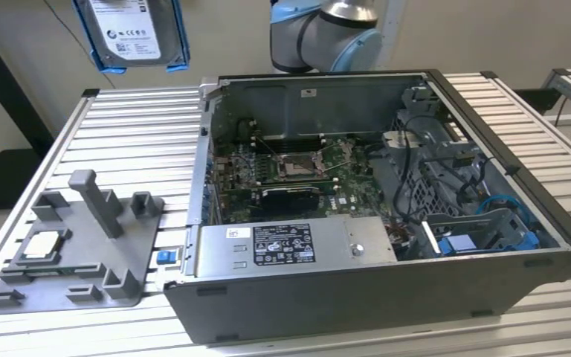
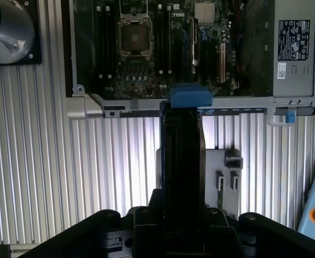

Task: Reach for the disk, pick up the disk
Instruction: 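Pick up the disk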

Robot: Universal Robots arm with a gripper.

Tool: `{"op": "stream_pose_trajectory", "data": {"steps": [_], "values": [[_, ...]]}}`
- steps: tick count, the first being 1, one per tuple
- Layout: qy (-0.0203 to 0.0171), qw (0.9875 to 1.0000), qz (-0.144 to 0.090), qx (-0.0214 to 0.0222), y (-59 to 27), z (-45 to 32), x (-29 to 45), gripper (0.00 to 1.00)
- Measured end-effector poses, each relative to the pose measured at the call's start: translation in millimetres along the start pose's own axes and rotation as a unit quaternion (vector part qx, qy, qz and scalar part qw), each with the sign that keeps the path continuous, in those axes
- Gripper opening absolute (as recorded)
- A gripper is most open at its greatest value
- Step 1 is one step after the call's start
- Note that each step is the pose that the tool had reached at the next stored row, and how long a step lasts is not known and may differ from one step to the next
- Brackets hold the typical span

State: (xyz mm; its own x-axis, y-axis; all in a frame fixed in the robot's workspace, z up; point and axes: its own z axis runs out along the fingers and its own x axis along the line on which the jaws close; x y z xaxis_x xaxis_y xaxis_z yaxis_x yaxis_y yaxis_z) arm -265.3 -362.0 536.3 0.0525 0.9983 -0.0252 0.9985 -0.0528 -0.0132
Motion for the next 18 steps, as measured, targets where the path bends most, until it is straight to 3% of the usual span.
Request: {"op": "stream_pose_trajectory", "data": {"steps": [18], "values": [[0.0000, 1.0000, 0.000, 0.0003, 66.6, -1.0, 3.5, 0.00]]}}
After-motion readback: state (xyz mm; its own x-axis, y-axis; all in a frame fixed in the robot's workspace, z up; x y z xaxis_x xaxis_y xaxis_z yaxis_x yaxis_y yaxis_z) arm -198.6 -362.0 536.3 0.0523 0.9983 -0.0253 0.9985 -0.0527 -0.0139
